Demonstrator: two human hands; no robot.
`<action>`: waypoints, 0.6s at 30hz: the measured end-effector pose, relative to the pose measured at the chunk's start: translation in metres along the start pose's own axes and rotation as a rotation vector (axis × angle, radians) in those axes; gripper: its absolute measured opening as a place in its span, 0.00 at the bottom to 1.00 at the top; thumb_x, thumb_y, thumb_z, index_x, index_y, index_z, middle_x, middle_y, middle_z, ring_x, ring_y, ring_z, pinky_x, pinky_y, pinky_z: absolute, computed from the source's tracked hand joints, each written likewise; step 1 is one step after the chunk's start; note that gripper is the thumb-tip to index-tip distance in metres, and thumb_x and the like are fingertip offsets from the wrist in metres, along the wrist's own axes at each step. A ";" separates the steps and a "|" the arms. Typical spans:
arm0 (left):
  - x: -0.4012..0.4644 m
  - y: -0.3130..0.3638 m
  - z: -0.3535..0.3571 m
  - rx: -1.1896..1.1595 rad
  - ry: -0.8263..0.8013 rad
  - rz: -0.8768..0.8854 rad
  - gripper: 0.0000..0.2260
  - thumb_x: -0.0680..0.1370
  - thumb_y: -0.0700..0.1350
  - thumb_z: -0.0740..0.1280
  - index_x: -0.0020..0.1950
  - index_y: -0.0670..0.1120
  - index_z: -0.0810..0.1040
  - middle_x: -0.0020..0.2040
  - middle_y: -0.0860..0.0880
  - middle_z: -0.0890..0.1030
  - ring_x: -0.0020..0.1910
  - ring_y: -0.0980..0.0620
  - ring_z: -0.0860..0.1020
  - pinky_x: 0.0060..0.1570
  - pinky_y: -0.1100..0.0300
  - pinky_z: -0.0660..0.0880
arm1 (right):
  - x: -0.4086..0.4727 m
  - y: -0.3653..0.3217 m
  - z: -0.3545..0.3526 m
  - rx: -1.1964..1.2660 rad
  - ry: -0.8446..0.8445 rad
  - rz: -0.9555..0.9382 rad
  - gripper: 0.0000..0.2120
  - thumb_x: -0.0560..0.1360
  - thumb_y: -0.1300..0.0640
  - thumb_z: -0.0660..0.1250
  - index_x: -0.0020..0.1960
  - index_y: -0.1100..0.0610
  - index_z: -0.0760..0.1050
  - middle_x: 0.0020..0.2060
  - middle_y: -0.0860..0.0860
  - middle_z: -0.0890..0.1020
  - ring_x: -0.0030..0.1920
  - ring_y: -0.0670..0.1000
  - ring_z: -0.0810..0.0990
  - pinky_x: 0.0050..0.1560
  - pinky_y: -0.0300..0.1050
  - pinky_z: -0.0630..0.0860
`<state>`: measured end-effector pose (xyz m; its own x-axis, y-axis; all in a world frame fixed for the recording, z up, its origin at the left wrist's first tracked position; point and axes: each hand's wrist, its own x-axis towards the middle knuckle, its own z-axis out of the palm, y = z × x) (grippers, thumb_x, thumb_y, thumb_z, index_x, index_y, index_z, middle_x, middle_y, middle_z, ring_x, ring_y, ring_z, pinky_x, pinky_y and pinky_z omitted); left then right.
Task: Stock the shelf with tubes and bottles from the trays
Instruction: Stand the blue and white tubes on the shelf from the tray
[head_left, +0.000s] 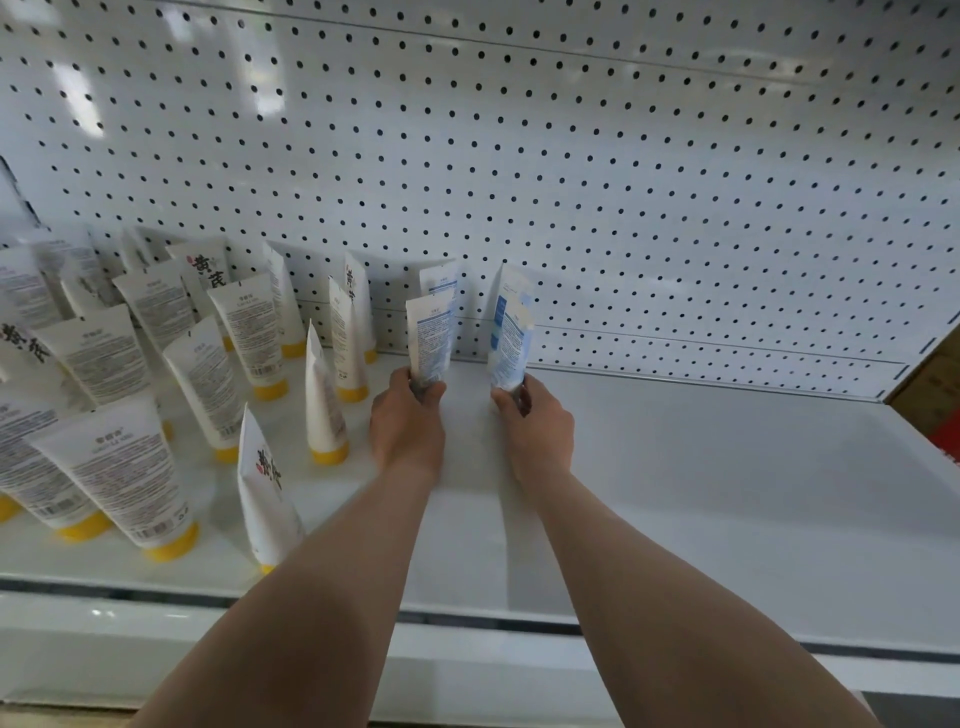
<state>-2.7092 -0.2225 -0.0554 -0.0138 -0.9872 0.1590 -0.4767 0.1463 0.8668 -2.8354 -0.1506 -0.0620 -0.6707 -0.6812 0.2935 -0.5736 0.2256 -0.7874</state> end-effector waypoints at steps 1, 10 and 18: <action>0.000 -0.001 0.000 0.004 -0.003 0.000 0.12 0.80 0.51 0.67 0.59 0.45 0.75 0.54 0.44 0.81 0.55 0.42 0.77 0.47 0.56 0.69 | 0.000 0.000 0.000 0.003 0.001 -0.003 0.12 0.79 0.46 0.67 0.47 0.56 0.74 0.36 0.46 0.77 0.39 0.50 0.75 0.35 0.43 0.66; 0.000 0.000 0.000 0.013 -0.010 0.000 0.13 0.80 0.52 0.66 0.60 0.45 0.74 0.55 0.44 0.81 0.56 0.42 0.77 0.47 0.57 0.68 | -0.001 0.001 0.000 -0.004 -0.002 -0.016 0.10 0.79 0.47 0.66 0.49 0.54 0.75 0.37 0.45 0.77 0.40 0.49 0.75 0.34 0.37 0.65; -0.001 0.001 0.001 0.025 -0.010 -0.006 0.13 0.80 0.52 0.66 0.59 0.45 0.74 0.54 0.43 0.81 0.56 0.41 0.77 0.50 0.53 0.70 | -0.001 0.000 -0.001 -0.009 -0.004 -0.018 0.11 0.79 0.47 0.67 0.48 0.55 0.74 0.36 0.44 0.76 0.39 0.49 0.74 0.33 0.35 0.65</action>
<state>-2.7104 -0.2218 -0.0545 -0.0197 -0.9886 0.1496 -0.4990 0.1393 0.8553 -2.8352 -0.1492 -0.0618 -0.6587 -0.6878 0.3051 -0.5897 0.2201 -0.7771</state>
